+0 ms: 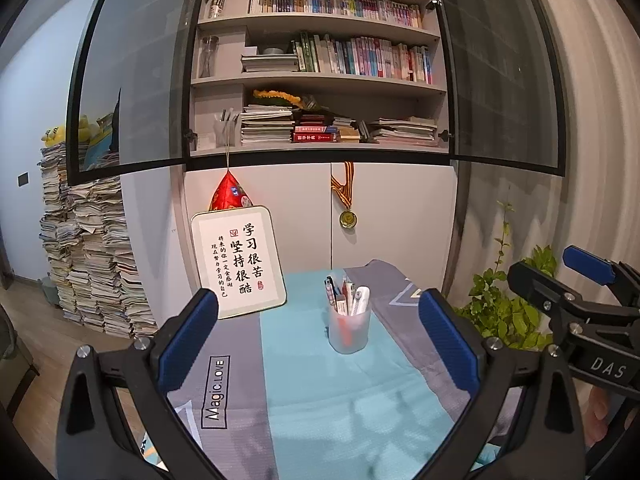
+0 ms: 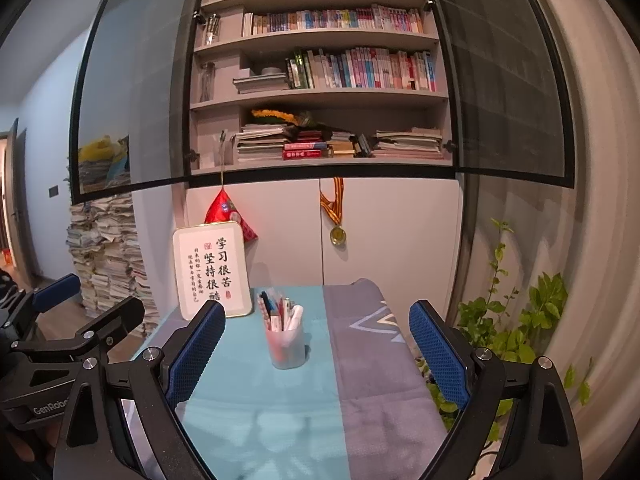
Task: Organize stationery
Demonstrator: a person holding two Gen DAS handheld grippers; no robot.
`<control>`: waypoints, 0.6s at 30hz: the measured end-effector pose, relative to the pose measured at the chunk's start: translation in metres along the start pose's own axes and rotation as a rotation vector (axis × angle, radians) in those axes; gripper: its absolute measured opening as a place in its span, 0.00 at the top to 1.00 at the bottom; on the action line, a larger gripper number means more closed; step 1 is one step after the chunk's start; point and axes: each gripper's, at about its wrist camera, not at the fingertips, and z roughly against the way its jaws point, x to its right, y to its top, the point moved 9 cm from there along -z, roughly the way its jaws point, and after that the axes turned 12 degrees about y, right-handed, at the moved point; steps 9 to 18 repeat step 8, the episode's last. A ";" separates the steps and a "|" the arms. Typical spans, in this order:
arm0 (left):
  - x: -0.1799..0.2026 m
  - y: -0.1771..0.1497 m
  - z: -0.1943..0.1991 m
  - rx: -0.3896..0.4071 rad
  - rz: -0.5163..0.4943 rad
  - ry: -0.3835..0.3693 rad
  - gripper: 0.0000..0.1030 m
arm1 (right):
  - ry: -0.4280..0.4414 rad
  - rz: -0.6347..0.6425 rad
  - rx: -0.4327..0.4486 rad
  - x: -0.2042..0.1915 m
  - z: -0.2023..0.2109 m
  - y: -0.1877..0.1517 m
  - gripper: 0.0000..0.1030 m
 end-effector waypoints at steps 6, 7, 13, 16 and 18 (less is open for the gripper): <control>0.002 0.000 0.004 0.003 -0.001 -0.002 0.03 | -0.002 -0.003 0.002 0.000 0.001 0.000 0.09; 0.002 0.000 0.005 0.004 -0.001 -0.003 0.03 | -0.002 -0.004 0.003 0.001 0.002 0.000 0.09; 0.002 0.000 0.005 0.004 -0.002 -0.004 0.03 | -0.003 -0.005 0.004 0.000 0.002 0.000 0.09; 0.002 0.000 0.005 0.004 -0.002 -0.004 0.03 | -0.003 -0.005 0.004 0.000 0.002 0.000 0.09; 0.002 0.000 0.005 0.004 -0.002 -0.004 0.03 | -0.003 -0.005 0.004 0.000 0.002 0.000 0.09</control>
